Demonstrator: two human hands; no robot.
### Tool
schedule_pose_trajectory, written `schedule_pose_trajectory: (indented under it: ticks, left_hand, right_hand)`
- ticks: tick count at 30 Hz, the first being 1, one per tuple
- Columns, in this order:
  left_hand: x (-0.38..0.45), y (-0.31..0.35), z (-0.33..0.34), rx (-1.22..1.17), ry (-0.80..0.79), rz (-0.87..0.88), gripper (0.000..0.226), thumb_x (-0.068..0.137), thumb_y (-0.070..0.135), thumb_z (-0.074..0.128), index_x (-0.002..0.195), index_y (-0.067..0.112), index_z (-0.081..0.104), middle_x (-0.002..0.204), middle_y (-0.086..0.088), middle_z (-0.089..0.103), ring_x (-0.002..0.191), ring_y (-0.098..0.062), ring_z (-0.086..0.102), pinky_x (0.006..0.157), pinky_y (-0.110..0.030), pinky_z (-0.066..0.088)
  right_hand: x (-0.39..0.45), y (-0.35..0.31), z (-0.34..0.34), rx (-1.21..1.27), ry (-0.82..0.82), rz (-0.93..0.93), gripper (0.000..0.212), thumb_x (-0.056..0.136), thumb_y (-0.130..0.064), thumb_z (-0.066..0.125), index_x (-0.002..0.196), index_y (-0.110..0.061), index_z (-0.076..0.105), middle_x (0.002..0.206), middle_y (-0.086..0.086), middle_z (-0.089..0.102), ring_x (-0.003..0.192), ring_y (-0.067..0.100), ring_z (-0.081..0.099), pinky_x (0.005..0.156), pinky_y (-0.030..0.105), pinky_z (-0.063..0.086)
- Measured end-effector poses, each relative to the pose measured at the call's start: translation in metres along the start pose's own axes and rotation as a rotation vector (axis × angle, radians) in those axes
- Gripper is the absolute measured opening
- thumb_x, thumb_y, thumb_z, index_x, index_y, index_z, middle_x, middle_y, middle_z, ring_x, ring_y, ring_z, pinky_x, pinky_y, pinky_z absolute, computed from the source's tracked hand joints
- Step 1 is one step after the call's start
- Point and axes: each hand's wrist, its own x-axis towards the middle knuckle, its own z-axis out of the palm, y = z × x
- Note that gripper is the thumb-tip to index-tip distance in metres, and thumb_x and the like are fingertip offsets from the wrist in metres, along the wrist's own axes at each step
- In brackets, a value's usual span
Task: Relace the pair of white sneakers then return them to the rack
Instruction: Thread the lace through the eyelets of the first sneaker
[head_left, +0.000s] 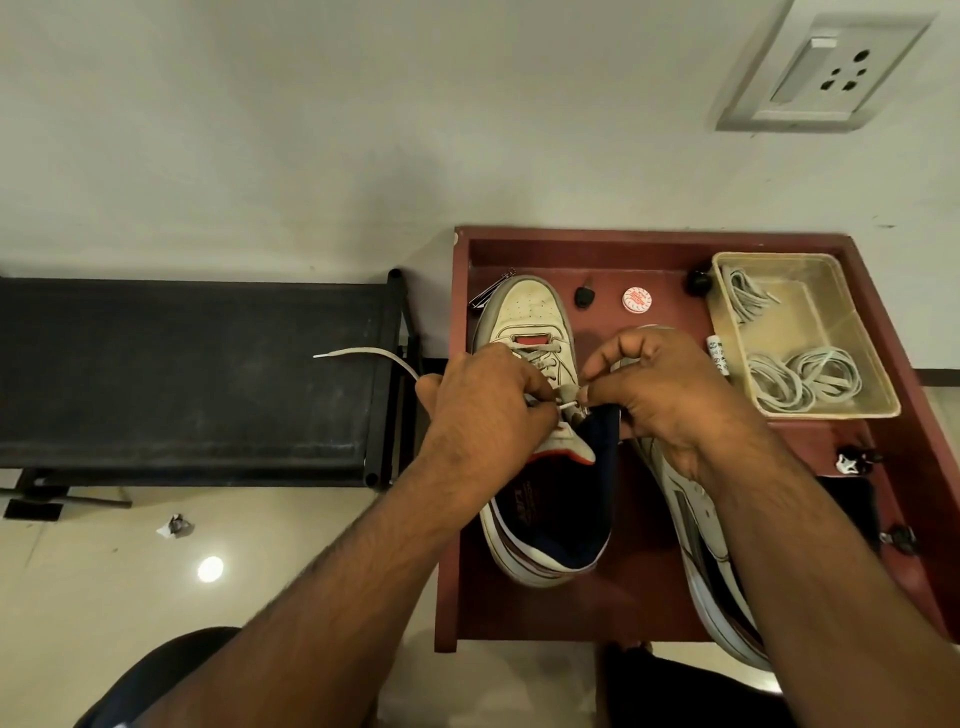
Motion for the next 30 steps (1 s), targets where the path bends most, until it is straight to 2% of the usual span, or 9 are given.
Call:
schedule_pose_trajectory:
  ticks: [3,7,11,16,19,21,24,27,30]
  left_hand:
    - [0.000,0.001,0.002,0.004,-0.016,0.006,0.016,0.087,0.040,0.068,0.101,0.036,0.075,0.098,0.018,0.049,0.117,-0.013,0.044,0.085,-0.033,0.020]
    - [-0.002,0.003,0.005,0.009,0.029,-0.004,0.017,0.089,0.043,0.066,0.103,0.037,0.073,0.112,0.015,0.057,0.118,-0.014,0.043,0.087,-0.032,0.020]
    - [-0.004,0.002,0.008,0.046,0.062,0.025,0.020,0.088,0.046,0.065,0.108,0.042,0.070,0.125,0.015,0.049,0.122,-0.013,0.037,0.103,-0.040,0.024]
    - [-0.002,0.000,0.006,0.063,0.013,0.080,0.046,0.088,0.041,0.067,0.130,0.053,0.051,0.152,0.013,0.029,0.141,-0.018,0.021,0.115,-0.053,0.014]
    - [0.001,-0.001,0.003,0.062,-0.021,0.061,0.033,0.090,0.036,0.066,0.118,0.054,0.062,0.153,0.016,0.031,0.143,-0.017,0.017,0.115,-0.056,0.009]
    - [0.002,-0.001,0.002,0.050,-0.018,0.046,0.031,0.089,0.034,0.067,0.113,0.053,0.064,0.152,0.017,0.032,0.143,-0.016,0.017,0.115,-0.058,0.008]
    - [0.002,-0.001,0.004,0.050,-0.015,0.059,0.034,0.089,0.034,0.068,0.117,0.054,0.063,0.154,0.016,0.030,0.144,-0.017,0.016,0.115,-0.056,0.008]
    - [0.002,0.001,0.004,0.033,-0.001,0.088,0.038,0.089,0.030,0.067,0.117,0.055,0.062,0.153,0.018,0.032,0.144,-0.016,0.019,0.114,-0.050,0.011]
    - [0.002,0.000,0.003,-0.013,0.009,0.069,0.028,0.087,0.032,0.069,0.107,0.052,0.068,0.150,0.018,0.037,0.142,-0.015,0.022,0.114,-0.049,0.013]
  right_hand:
    - [0.000,-0.001,0.003,0.008,-0.002,-0.004,0.018,0.074,0.010,0.072,0.079,-0.006,0.067,0.073,0.015,0.067,0.060,0.022,0.064,0.059,0.040,0.058]
    - [0.000,-0.002,-0.001,0.091,-0.073,0.054,0.013,0.085,0.008,0.062,0.092,-0.002,0.066,0.076,0.015,0.066,0.056,0.018,0.065,0.050,0.033,0.057]
    - [0.001,0.001,-0.009,0.112,-0.191,0.057,0.024,0.080,0.017,0.062,0.098,0.001,0.064,0.081,0.015,0.069,0.060,0.015,0.070,0.049,0.023,0.052]
    - [0.005,0.001,-0.014,-0.117,-0.156,-0.027,0.024,0.080,0.014,0.065,0.090,-0.008,0.069,0.082,0.013,0.071,0.063,0.015,0.066,0.051,0.023,0.051]
    - [0.004,0.000,-0.044,-0.338,-0.075,-0.076,0.022,0.077,0.007,0.073,0.081,-0.014,0.070,0.070,0.005,0.071,0.059,0.013,0.061,0.058,0.026,0.045]
    - [0.001,0.001,-0.073,-0.441,0.005,-0.070,0.020,0.076,0.007,0.072,0.080,-0.012,0.071,0.066,0.008,0.070,0.052,0.015,0.057,0.056,0.026,0.040]
    - [-0.003,0.002,-0.098,-0.619,0.058,-0.051,0.018,0.079,0.002,0.073,0.083,-0.015,0.072,0.076,0.004,0.070,0.071,0.021,0.064,0.065,0.030,0.045]
    - [-0.008,-0.004,-0.068,-0.686,-0.050,-0.179,0.021,0.078,-0.009,0.077,0.088,-0.026,0.070,0.087,-0.017,0.062,0.081,0.000,0.058,0.071,0.024,0.046]
    - [-0.004,-0.005,-0.020,-0.679,-0.222,-0.340,0.026,0.081,-0.004,0.070,0.082,-0.030,0.073,0.084,-0.015,0.063,0.081,0.003,0.058,0.072,0.025,0.044]
